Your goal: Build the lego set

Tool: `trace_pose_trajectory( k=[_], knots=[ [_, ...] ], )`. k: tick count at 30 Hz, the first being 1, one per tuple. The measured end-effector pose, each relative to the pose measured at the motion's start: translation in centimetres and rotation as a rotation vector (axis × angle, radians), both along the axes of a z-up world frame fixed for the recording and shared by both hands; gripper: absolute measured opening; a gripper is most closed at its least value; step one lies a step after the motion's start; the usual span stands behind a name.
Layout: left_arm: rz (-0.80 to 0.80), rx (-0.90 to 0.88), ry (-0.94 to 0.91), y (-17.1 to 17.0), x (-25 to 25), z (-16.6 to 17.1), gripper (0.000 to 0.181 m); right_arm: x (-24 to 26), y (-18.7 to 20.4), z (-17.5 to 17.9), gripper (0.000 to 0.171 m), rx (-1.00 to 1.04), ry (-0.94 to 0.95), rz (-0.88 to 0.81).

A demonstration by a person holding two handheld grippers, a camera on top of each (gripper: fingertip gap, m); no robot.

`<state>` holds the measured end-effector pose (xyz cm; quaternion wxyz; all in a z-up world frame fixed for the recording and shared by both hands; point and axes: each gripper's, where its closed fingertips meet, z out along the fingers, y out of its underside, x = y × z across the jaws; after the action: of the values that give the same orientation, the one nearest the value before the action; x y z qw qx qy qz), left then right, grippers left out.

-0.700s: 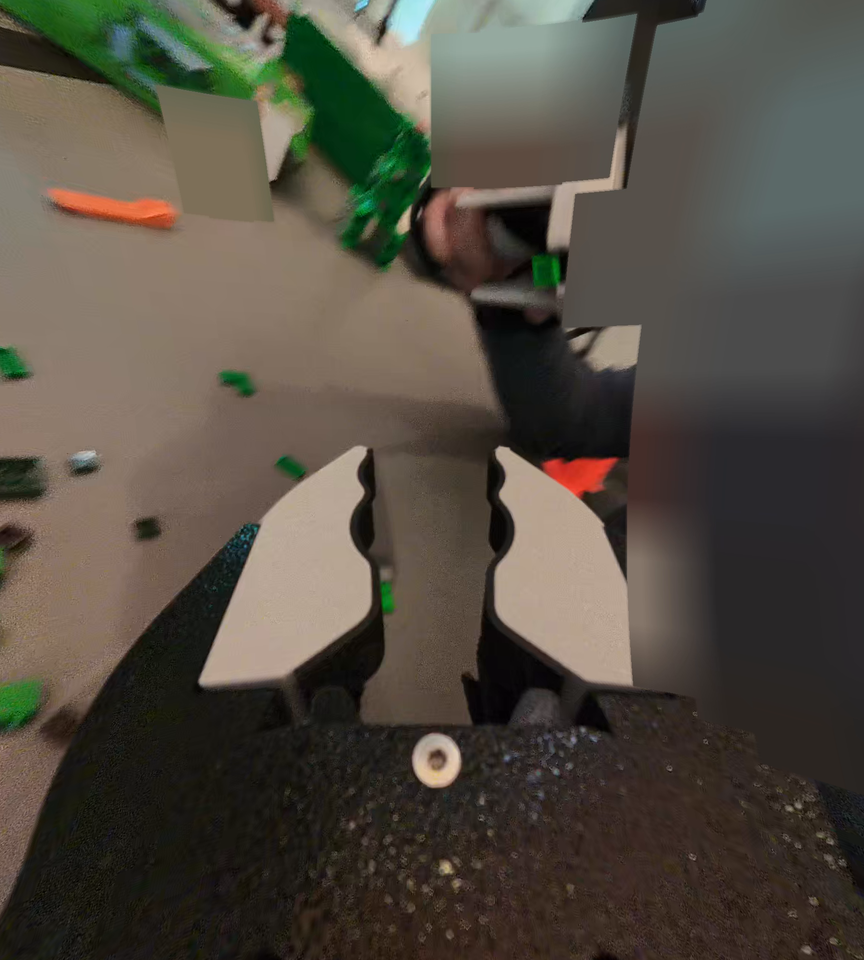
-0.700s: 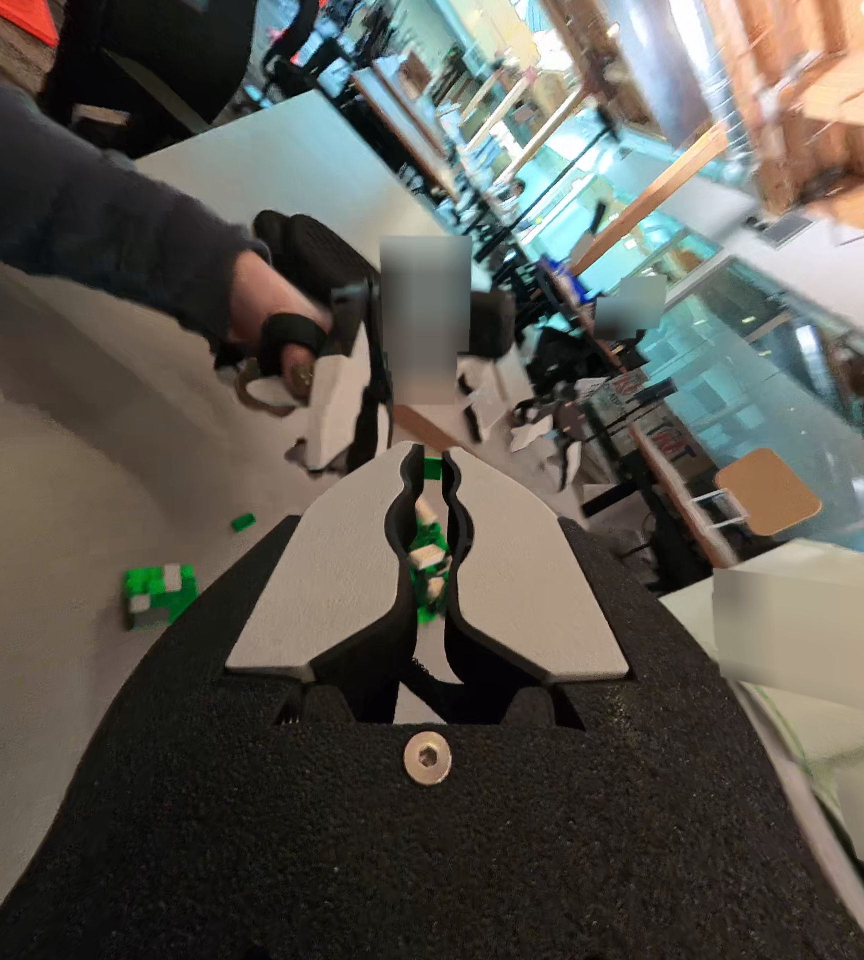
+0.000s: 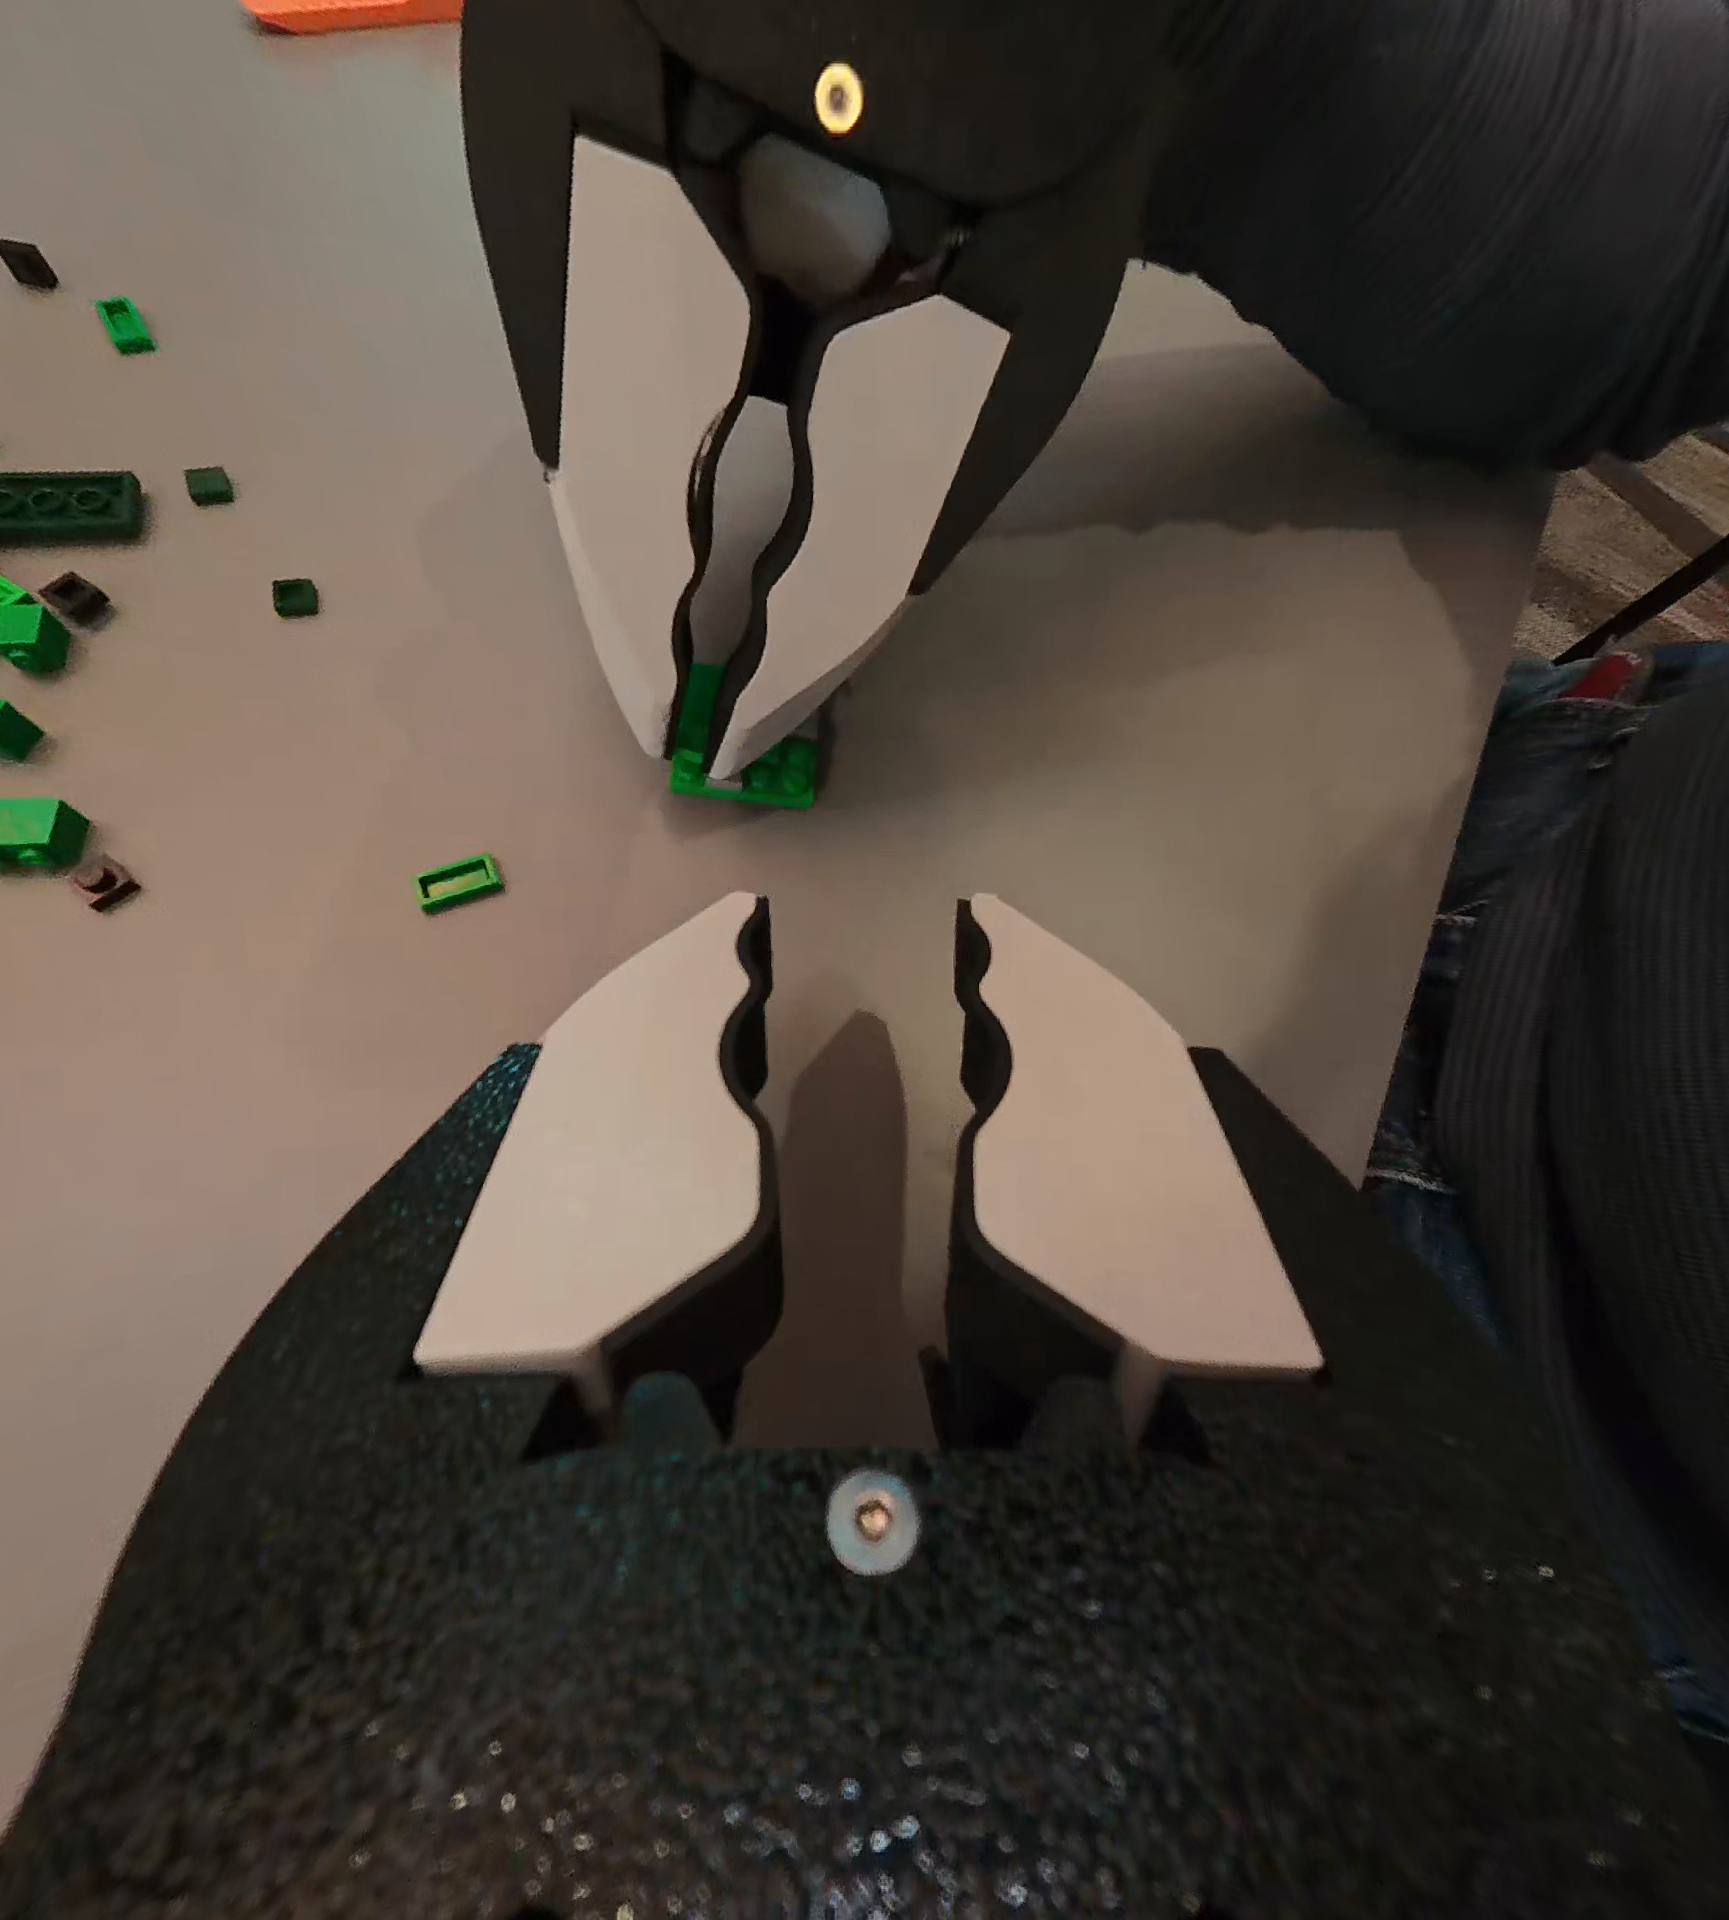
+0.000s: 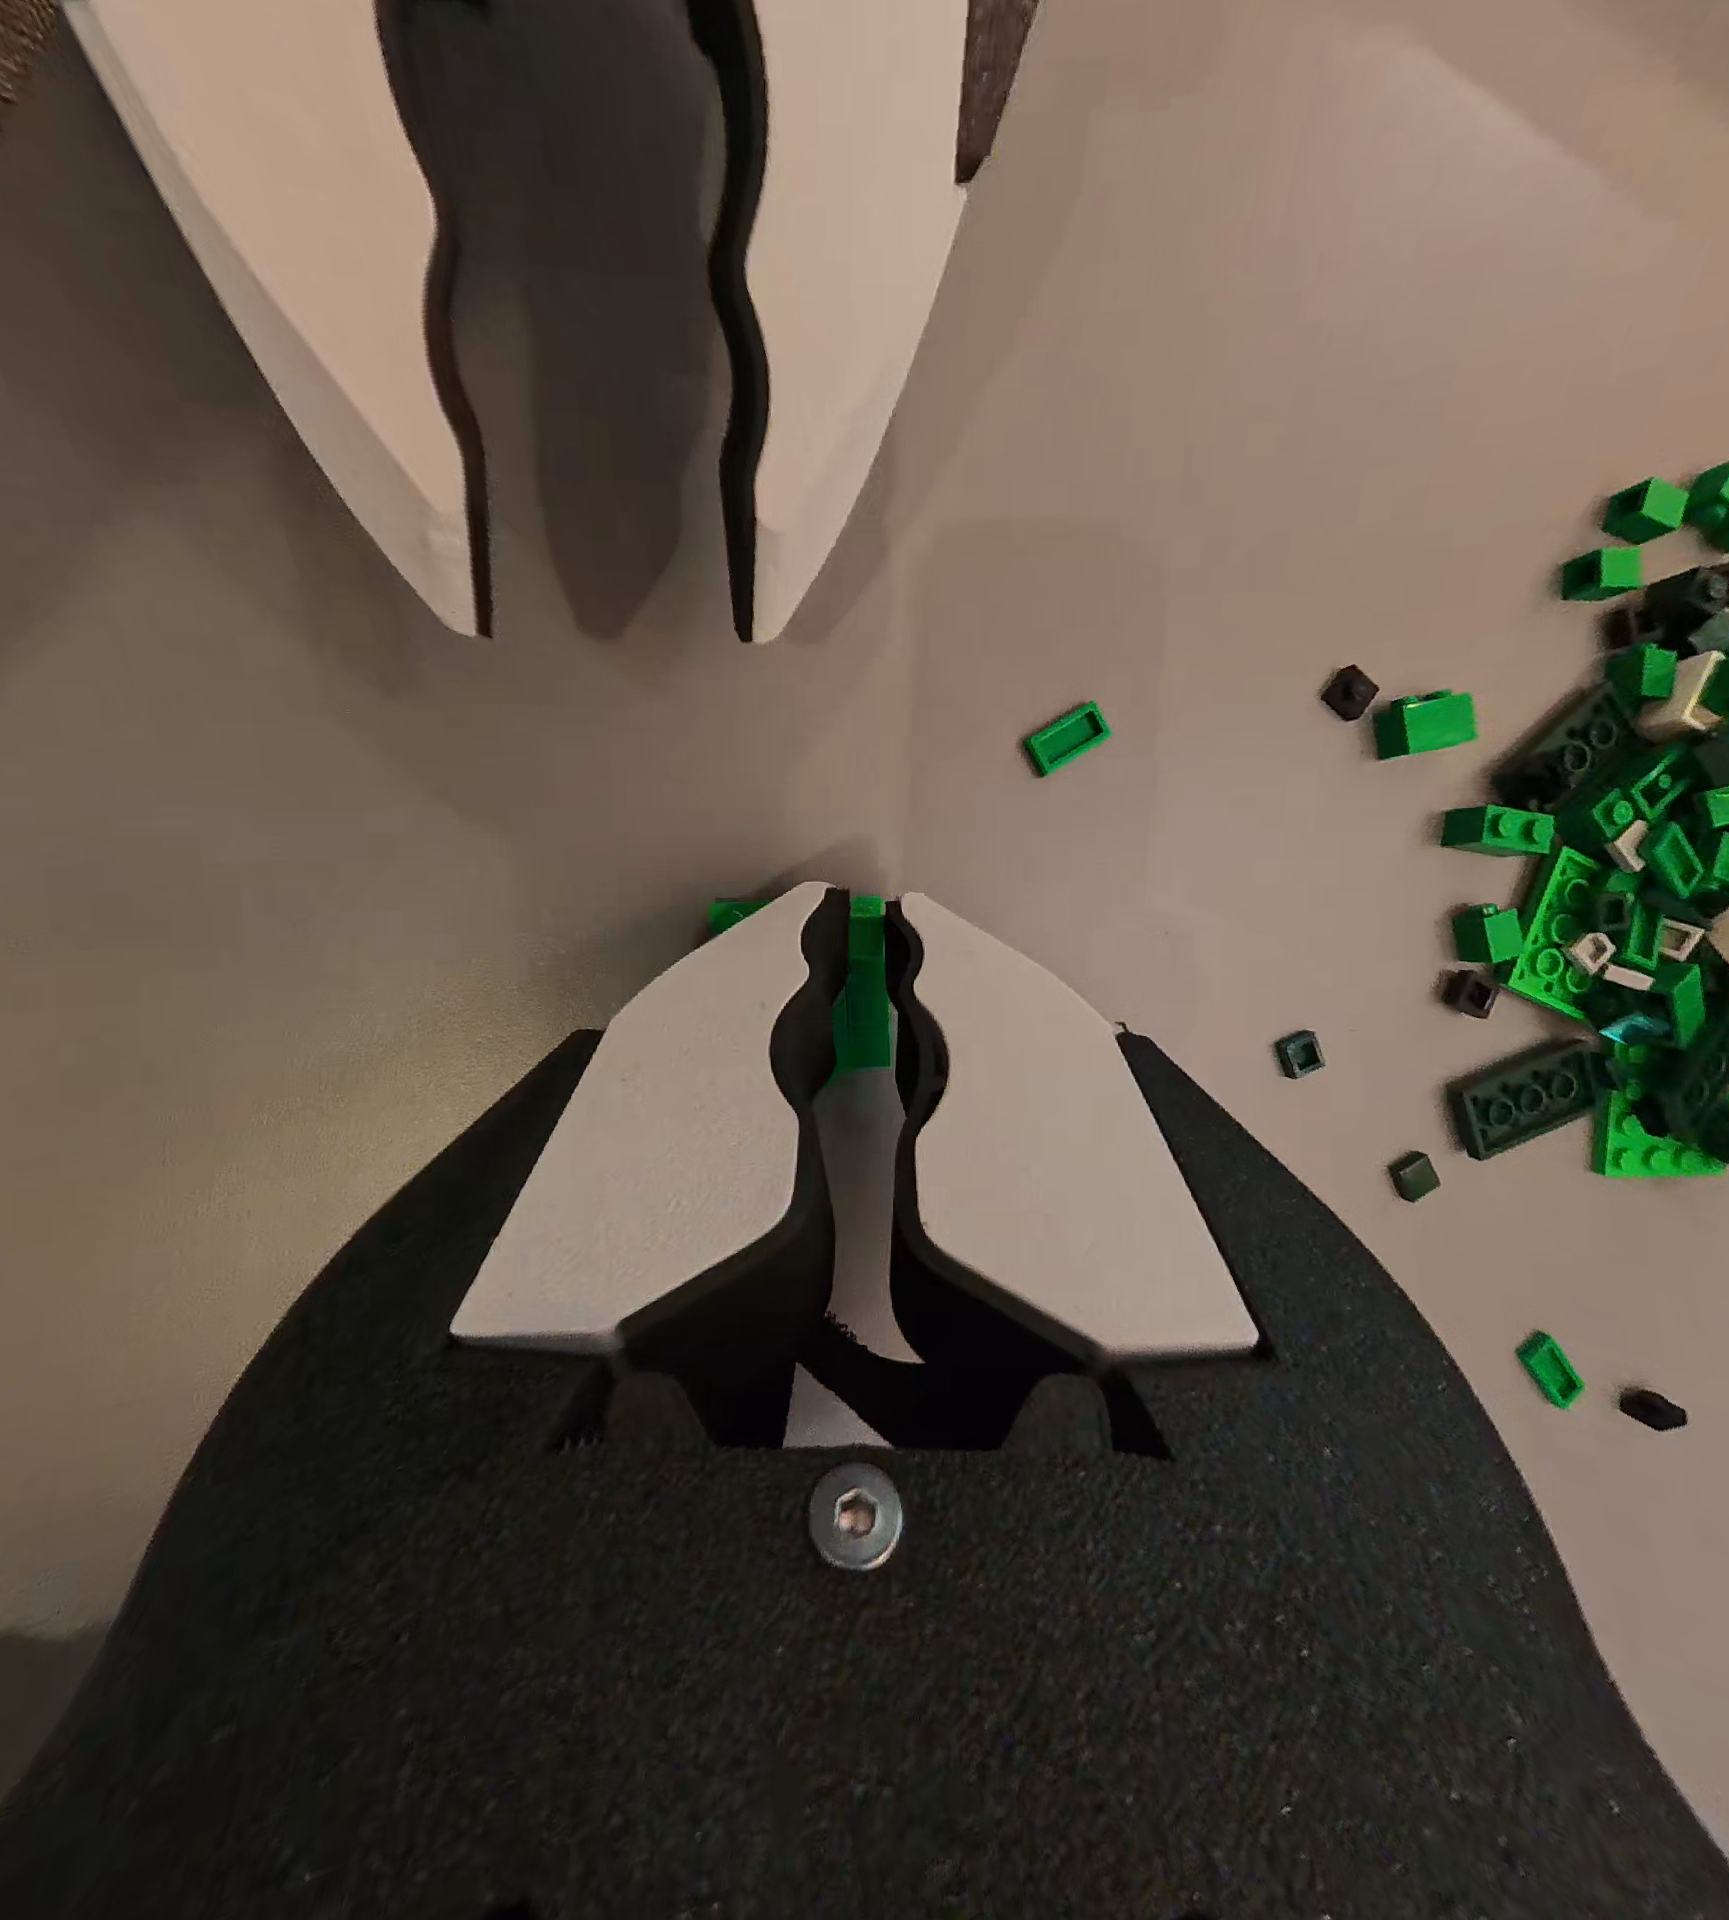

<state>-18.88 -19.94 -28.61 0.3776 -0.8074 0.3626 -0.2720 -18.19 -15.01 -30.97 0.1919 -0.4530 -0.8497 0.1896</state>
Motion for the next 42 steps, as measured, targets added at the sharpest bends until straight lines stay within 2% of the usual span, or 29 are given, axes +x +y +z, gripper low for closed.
trace_pose_trajectory(
  k=[13,19,26,38,42],
  knots=[
    [-0.022,-0.009,0.004,0.2,0.7,-0.3,0.033,0.2,-0.4,-0.1,0.006,-0.049,-0.075,0.034],
    [-0.024,-0.014,0.009,0.2,0.7,-0.4,0.032,1.0,-0.8,0.9,0.017,-0.150,-0.005,0.031],
    [-0.023,-0.010,-0.017,0.4,0.6,-0.1,0.031,2.5,0.0,0.2,0.041,-0.171,0.109,0.006],
    [-0.023,-0.006,-0.025,0.3,0.7,-0.2,0.030,4.7,-0.3,0.9,0.041,-0.253,0.200,-0.028],
    [-0.023,-0.003,-0.021,0.3,1.1,-0.3,0.029,5.3,-1.2,0.4,0.030,-0.301,0.156,-0.131]
  ],
)
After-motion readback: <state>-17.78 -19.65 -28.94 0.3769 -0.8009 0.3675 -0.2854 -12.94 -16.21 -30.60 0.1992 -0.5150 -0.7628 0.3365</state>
